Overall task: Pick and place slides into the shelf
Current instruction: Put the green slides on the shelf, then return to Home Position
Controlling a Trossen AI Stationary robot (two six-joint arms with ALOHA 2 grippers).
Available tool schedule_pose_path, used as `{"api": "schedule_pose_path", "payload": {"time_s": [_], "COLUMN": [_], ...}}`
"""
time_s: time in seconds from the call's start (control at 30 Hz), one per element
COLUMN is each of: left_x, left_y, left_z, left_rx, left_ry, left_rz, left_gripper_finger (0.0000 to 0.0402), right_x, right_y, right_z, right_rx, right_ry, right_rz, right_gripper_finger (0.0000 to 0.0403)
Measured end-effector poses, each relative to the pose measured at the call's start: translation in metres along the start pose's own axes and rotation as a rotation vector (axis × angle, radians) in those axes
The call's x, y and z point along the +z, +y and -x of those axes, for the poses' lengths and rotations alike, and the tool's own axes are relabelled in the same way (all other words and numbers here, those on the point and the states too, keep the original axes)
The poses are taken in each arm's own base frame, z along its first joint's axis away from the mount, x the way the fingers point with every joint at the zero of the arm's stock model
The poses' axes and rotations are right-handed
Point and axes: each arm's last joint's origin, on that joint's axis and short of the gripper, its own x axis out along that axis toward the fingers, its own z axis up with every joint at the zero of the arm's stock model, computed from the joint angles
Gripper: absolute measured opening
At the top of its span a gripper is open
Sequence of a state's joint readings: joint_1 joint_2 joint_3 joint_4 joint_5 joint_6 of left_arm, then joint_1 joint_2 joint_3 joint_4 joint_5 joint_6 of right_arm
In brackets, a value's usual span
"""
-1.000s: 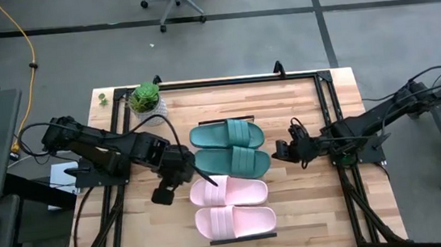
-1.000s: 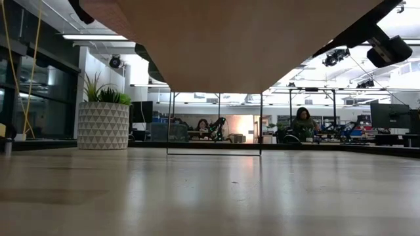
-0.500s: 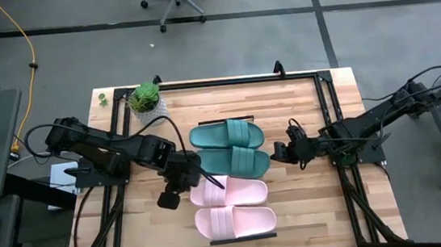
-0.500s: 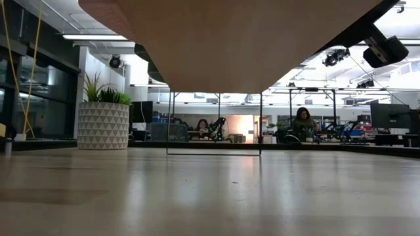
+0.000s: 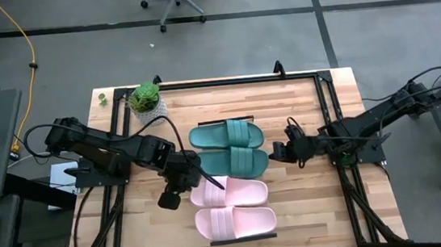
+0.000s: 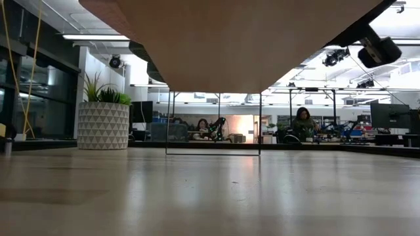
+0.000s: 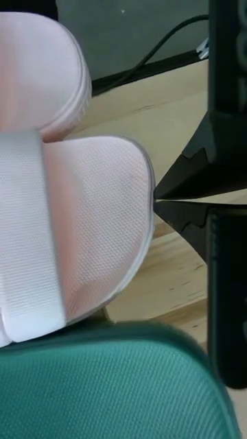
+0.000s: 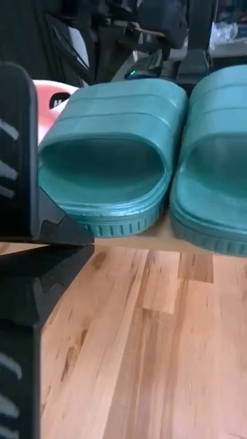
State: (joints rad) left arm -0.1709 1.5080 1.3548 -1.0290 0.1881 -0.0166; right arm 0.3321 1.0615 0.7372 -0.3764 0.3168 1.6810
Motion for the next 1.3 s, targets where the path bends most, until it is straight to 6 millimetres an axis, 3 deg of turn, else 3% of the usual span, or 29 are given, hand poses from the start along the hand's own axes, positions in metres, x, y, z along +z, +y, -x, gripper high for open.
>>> {"api": "schedule_pose_path", "payload": {"time_s": [0.4,0.87,1.1,1.3], "left_x": [0.001,-0.016,-0.031,-0.038], "left_y": [0.001,0.002,0.005,0.014], "left_z": [0.0,0.003,0.037,0.091], "left_rx": [0.036,0.056,0.107,0.237], "left_ry": [-0.016,0.155,0.095,-0.22], "left_rz": [-0.033,0.013,0.021,0.06], "left_gripper_finger": [0.0007,0.0007,0.0007,0.0007], "right_x": [0.002,0.007,0.025,0.041], "right_y": [0.0,-0.004,0.003,0.013], "right_z": [-0.001,0.009,0.052,0.097], "right_rx": [-0.008,-0.028,0.151,0.376], "right_ry": [0.009,-0.036,-0.179,-0.37], "right_rz": [0.014,0.079,0.23,0.394], "right_gripper_finger": [0.0,0.0,0.0,0.0]}}
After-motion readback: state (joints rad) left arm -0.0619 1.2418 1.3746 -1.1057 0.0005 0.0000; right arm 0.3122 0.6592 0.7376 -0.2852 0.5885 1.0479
